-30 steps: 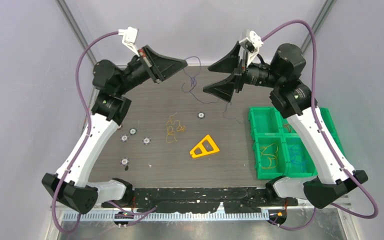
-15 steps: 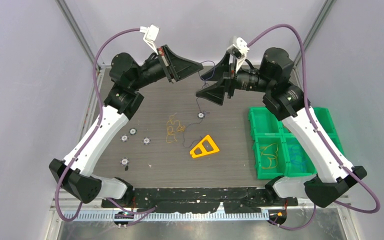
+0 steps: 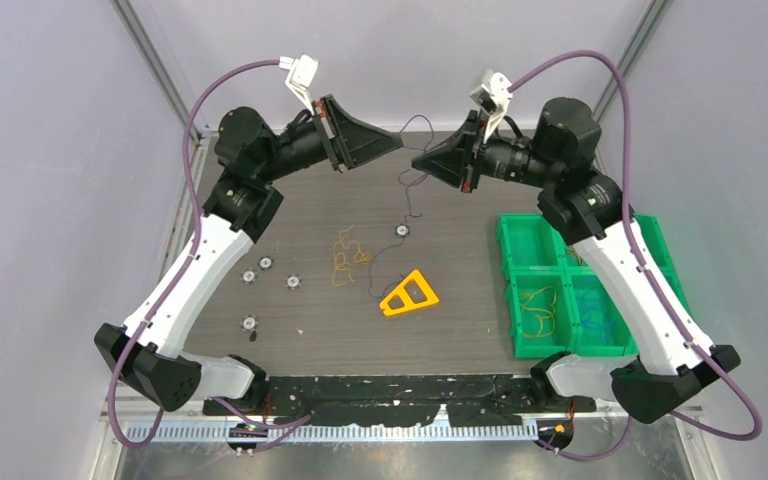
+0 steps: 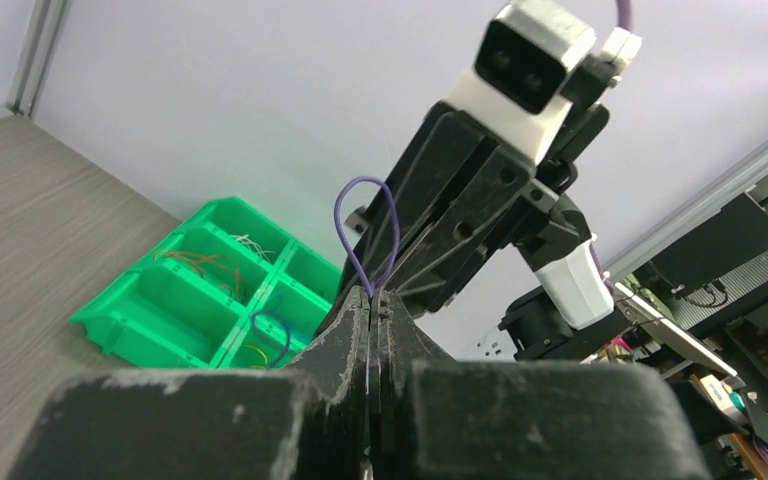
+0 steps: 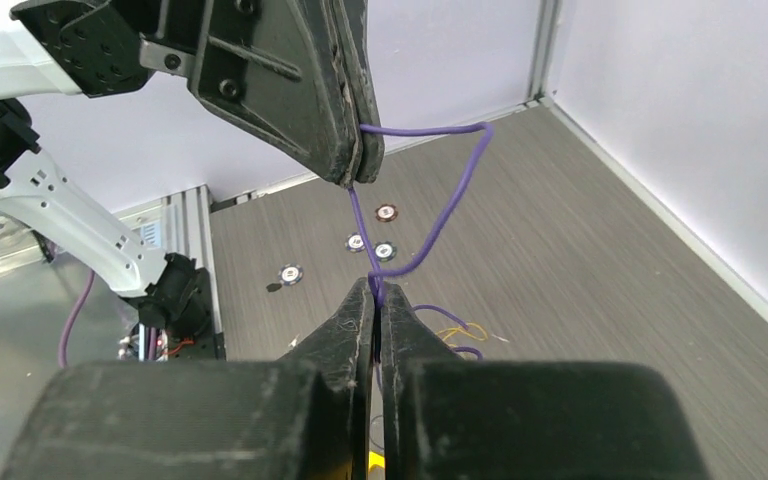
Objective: Untangle the cables
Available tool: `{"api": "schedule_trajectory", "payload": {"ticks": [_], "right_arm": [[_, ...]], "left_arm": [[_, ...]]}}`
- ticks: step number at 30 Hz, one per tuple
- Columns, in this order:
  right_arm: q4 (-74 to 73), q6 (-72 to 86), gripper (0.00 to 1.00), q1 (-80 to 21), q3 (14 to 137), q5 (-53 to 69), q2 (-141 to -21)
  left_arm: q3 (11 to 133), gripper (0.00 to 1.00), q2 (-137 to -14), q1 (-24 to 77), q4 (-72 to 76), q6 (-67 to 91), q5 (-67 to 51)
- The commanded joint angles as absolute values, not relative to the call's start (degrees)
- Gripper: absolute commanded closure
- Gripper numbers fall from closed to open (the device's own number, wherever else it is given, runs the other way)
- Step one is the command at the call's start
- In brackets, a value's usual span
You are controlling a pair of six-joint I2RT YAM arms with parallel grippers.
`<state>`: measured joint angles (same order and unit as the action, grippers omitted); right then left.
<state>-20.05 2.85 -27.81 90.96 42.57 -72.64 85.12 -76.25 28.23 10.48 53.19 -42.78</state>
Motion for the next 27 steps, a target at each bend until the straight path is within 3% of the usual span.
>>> {"api": "schedule_trajectory", "payload": {"ticks": [1, 3, 6, 8, 11, 14, 22, 27], "right_arm": [[-20.9, 2.5, 0.95, -24.7, 90.8, 39.4, -68.7], [-20.8, 2.8, 0.95, -23.7, 90.8, 39.2, -68.1], [-20.7, 3.3, 0.95, -21.4, 91.0, 38.9, -67.4], [-20.7, 3.7, 0.95, -19.5, 91.2, 39.0, -66.7], [-20.7, 4.7, 0.95, -15.9, 91.7, 40.1, -66.1], [-21.1, 6.2, 0.95, -12.3, 93.4, 41.7, -66.3], [-35.5, 0.8, 0.95, 3.8, 111.6, 45.0, -69.9], [-39.6, 0.5, 0.95, 12.5, 121.2, 46.0, -73.3]], "left_arm": [[86.8, 1.00, -74.2, 26.3, 11.2, 51.9, -43.5], [87.4, 0.98, -74.6, 26.1, 11.1, 51.8, -43.6], [88.7, 0.70, -75.4, 25.9, 10.6, 51.8, -43.9], [89.0, 0.62, -75.6, 25.6, 10.6, 51.8, -44.1], [88.8, 0.34, -75.6, 25.0, 10.5, 51.6, -44.2], [87.9, 0.18, -75.4, 23.7, 10.6, 51.7, -44.1], [83.5, 0.02, -72.1, 20.3, 9.5, 49.7, -45.5], [80.0, 0.01, -71.3, 20.0, 12.0, 50.3, -46.0]]}}
